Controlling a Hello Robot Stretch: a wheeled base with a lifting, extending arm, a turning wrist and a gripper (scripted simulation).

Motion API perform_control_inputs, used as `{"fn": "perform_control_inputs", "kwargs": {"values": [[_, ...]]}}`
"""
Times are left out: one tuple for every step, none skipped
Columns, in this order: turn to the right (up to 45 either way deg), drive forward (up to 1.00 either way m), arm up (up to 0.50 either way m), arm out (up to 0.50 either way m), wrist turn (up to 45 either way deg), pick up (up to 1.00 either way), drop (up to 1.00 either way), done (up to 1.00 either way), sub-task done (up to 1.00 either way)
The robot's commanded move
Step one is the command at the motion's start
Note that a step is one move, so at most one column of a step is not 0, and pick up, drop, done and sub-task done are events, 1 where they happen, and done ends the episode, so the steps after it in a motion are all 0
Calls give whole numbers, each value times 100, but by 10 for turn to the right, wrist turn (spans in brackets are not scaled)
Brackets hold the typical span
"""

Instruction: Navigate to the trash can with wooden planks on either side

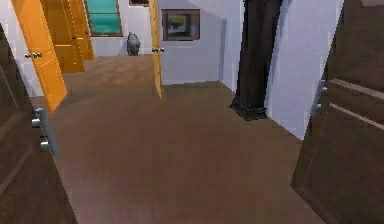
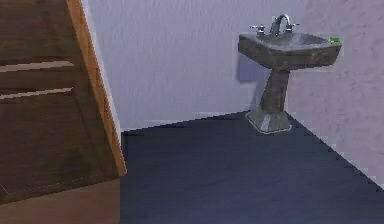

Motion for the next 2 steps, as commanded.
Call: {"fn": "perform_control_inputs", "kwargs": {"values": [[-150, 0, 0, 0, 0, 0, 0, 0, 0], [0, 100, 0, 0, 0, 0, 0, 0, 0]]}}
